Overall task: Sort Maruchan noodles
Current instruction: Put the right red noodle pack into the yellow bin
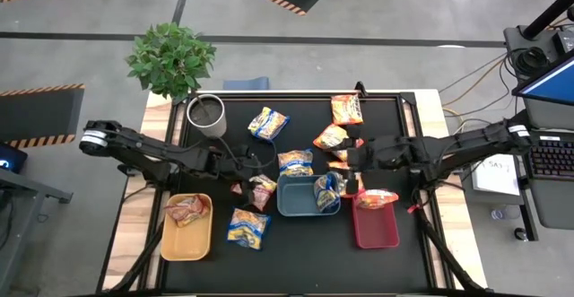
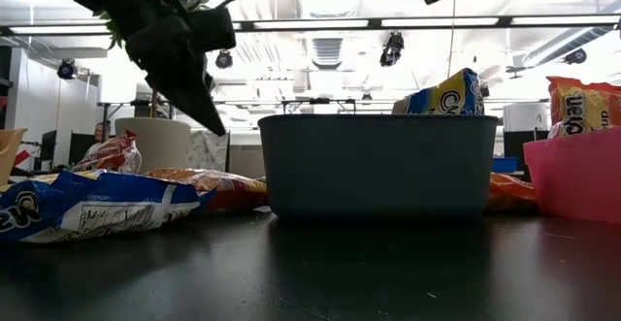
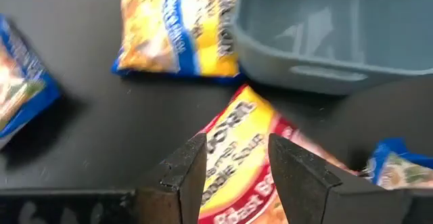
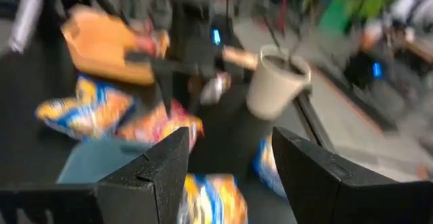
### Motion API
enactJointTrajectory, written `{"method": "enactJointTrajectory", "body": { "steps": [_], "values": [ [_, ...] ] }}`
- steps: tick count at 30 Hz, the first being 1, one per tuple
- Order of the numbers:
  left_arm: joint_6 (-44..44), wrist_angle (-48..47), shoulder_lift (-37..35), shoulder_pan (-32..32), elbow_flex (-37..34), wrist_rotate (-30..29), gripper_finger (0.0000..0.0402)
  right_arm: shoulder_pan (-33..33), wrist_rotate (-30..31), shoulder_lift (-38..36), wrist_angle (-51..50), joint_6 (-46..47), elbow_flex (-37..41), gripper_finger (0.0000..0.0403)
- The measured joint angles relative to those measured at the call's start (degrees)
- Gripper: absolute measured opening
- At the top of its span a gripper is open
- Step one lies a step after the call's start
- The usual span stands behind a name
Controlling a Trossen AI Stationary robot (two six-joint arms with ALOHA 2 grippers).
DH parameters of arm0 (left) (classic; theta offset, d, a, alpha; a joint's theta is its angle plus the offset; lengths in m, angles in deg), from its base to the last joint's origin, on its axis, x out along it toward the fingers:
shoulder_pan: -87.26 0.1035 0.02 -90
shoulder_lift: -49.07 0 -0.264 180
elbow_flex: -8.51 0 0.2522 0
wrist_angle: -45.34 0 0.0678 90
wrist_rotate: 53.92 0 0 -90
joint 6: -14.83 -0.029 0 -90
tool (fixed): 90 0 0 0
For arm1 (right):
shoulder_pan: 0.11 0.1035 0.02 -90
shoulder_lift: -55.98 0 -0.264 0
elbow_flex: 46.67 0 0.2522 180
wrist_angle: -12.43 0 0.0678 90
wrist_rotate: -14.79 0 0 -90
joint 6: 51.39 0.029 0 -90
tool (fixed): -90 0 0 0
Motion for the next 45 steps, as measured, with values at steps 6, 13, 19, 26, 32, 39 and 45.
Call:
{"method": "enactJointTrajectory", "body": {
  "steps": [6,13,19,26,32,39,45],
  "values": [
    [5.0,-3.5,-0.2,2.2,0.1,3.3,0.0152,-5.3,-7.5,-4.6,4.5,-2.1,5.2,0.0201],
    [9.9,-6.5,-0.2,2.8,0.0,3.3,0.0214,-10.2,-10.9,-5.5,4.5,-2.4,8.0,0.0201],
    [7.5,-8.7,-0.2,2.7,-0.1,3.3,0.025,-11.8,-11.4,-5.5,4.5,-1.8,8.0,0.0201],
    [5.2,-8.7,-0.2,2.8,-2.0,3.3,0.0249,-11.8,-13.8,-5.6,4.5,-2.4,8.0,0.0201],
    [5.3,-6.4,-0.3,2.8,-3.7,2.3,0.0243,-11.8,-13.9,-5.6,4.5,-2.9,7.8,0.0201],
    [5.9,-2.5,-0.3,2.9,-5.8,1.3,0.0242,-11.8,-13.9,-5.6,4.5,-3.3,7.8,0.0201],
    [7.0,2.5,-0.3,2.9,-8.7,1.3,0.0242,-11.8,-13.9,-5.6,4.5,-3.8,7.8,0.0201]
  ]
}}
